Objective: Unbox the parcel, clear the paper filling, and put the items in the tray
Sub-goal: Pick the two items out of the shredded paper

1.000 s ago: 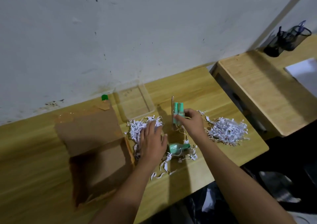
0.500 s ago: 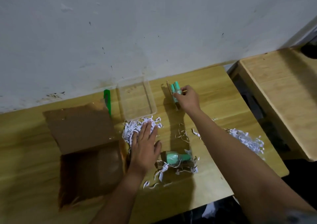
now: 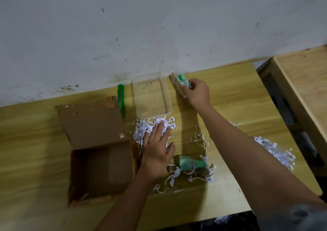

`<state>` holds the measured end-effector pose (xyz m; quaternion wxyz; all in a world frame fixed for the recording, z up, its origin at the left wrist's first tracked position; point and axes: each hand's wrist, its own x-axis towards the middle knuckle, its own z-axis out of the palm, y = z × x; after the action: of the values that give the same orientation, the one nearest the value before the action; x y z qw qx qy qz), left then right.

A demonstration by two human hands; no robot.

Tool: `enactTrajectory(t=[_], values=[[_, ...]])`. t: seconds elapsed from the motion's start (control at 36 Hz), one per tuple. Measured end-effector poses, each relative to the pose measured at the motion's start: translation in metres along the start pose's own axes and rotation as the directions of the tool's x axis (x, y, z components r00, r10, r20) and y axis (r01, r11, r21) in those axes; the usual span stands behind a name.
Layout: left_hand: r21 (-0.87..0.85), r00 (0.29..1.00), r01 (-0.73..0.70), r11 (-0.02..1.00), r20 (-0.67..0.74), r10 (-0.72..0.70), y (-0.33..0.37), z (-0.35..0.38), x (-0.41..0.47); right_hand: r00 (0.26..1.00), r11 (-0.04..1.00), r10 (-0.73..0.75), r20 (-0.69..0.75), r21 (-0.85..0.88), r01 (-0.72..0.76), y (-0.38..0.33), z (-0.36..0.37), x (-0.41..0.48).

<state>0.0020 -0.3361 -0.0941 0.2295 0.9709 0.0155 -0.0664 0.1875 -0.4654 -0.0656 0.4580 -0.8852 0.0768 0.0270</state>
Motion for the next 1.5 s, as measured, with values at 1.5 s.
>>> enactTrajectory(t=[1.5], values=[[0.125,0.977,-0.039,0.991,0.214,0.012,0.009,-0.02,-0.022,0.915,0.882,-0.396,-0.08,-0.312,0.355,0.039,-0.104,-0.163]])
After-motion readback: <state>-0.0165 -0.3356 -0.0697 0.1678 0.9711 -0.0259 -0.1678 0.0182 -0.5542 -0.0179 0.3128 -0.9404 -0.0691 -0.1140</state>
